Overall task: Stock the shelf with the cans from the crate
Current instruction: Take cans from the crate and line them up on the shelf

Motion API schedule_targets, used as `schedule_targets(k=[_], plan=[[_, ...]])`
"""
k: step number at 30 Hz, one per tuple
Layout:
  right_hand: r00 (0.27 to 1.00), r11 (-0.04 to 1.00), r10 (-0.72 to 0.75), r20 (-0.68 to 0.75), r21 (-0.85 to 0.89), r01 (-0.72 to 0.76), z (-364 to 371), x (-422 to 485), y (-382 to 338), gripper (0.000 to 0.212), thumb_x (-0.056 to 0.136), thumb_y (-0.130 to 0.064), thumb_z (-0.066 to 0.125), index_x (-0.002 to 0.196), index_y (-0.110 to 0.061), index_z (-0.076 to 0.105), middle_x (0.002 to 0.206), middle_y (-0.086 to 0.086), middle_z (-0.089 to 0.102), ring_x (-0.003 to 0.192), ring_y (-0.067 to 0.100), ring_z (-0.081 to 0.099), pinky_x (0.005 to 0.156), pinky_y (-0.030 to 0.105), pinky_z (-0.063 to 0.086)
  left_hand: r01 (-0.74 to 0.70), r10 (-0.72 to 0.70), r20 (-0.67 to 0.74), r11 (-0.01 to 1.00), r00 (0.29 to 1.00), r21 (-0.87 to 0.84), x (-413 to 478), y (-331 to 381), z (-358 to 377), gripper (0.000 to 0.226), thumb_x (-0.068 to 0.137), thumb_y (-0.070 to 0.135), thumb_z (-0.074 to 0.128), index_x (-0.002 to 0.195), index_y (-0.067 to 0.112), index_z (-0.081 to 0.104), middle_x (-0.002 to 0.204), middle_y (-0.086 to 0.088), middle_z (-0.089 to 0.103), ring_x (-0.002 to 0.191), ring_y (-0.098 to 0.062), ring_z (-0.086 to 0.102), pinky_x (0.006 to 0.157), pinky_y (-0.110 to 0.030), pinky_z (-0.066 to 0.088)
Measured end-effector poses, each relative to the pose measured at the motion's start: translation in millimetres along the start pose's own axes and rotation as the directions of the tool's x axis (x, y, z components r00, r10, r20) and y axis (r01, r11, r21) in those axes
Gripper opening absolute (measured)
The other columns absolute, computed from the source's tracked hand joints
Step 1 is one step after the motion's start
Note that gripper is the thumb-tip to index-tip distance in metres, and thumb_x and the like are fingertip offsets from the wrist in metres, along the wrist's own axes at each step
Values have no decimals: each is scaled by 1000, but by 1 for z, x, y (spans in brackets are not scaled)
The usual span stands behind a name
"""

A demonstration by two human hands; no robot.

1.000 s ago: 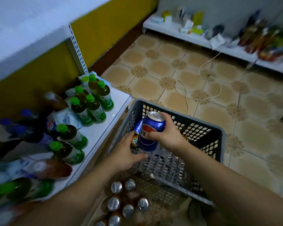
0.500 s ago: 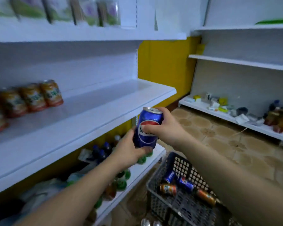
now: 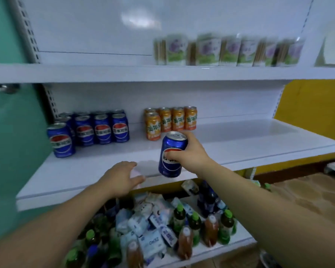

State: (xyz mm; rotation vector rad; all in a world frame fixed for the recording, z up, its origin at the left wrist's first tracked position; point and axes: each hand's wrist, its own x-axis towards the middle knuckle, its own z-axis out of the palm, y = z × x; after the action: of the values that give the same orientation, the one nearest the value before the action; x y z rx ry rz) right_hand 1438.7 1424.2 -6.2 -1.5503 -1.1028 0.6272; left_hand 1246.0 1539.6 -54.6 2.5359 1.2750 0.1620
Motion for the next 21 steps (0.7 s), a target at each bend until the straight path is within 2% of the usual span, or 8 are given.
schedule_targets(k=[3,6,11,15,18,21], plan=[[998,1000,8,69,-31,-5,44,21,-3,72,69,-20,83,129,-27,43,122,0,57,108,22,57,90,38,51,113,-123,41,977,992,181,-12,-68,-14,76,90,67,34,152,26,20,161,2,16,146,-17,17,118,-40,18],[993,999,4,120,-50,2,78,38,-6,71,70,-17,83,127,-28,42,121,-1,55,108,21,56,88,34,48,172,-178,14,964,984,204,-15,-108,-24,70,91,67,26,152,33,16,161,6,10,147,-14,10,119,-47,10],[983,996,-32,180,-75,46,120,71,-11,67,72,-15,82,124,-27,41,109,-8,52,99,12,53,84,30,44,197,-191,-49,949,980,244,-11,-119,-20,71,90,70,21,152,36,12,161,9,5,148,-13,5,119,-47,5],[970,993,-73,230,-77,93,161,100,-15,62,75,-16,80,120,-29,40,114,-9,53,105,12,54,91,31,45,190,-177,-77,952,981,239,-8,-122,-17,71,89,72,23,151,38,13,161,9,8,148,-14,6,119,-47,6],[964,989,-93,248,-86,118,194,118,-23,56,76,-16,77,121,-25,45,111,-8,56,101,11,55,84,26,44,182,-168,-79,956,983,232,-8,-124,-17,72,88,73,23,150,38,14,161,10,8,148,-14,6,119,-48,5],[958,985,-111,263,-99,141,220,134,-35,37,74,-7,74,107,-19,61,98,0,67,92,14,61,73,25,50,175,-159,-89,959,983,224,-8,-126,-15,76,85,75,21,150,38,13,161,11,6,148,-13,5,119,-47,3]])
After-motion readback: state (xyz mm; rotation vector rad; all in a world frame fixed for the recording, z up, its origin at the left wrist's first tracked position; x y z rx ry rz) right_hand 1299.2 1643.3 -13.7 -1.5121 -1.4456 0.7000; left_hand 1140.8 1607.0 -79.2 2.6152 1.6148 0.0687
